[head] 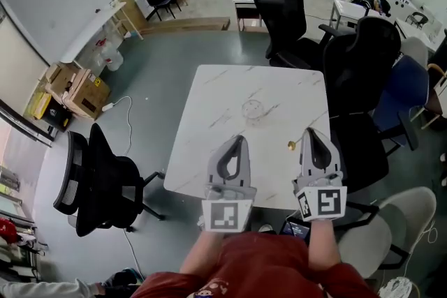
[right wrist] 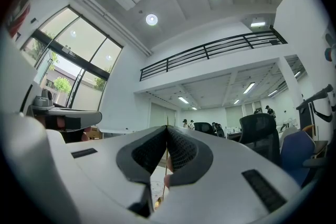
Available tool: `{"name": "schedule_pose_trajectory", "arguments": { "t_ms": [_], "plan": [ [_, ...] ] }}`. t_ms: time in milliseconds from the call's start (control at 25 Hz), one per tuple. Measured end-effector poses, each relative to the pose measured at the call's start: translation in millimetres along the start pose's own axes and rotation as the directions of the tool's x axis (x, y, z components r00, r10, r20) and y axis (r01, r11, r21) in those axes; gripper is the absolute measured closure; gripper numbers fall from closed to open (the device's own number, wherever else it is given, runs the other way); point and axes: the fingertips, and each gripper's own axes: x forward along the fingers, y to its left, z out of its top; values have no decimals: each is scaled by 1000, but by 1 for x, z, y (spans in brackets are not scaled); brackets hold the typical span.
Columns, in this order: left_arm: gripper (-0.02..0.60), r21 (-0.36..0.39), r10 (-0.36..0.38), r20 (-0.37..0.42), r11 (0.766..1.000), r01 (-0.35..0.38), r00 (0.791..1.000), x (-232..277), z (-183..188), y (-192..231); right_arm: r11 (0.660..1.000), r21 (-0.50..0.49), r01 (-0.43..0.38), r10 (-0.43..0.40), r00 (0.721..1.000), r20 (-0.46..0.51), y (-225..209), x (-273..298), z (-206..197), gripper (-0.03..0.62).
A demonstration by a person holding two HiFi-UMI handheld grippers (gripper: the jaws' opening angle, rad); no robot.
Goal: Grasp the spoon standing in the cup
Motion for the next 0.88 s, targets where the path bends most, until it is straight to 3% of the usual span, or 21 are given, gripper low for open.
{"name": "schedule_pose_trajectory", "arguments": {
  "t_ms": [440, 880],
  "plan": [
    [572, 23, 10, 55, 1000, -11, 998, -24, 18, -12, 999, -31, -16, 17, 998, 57, 9, -27, 22, 580],
    [572, 13, 21, 43, 1000, -22, 999, -33, 15, -11, 999, -32, -27, 29, 998, 51, 17, -31, 21, 580]
  ]
}}
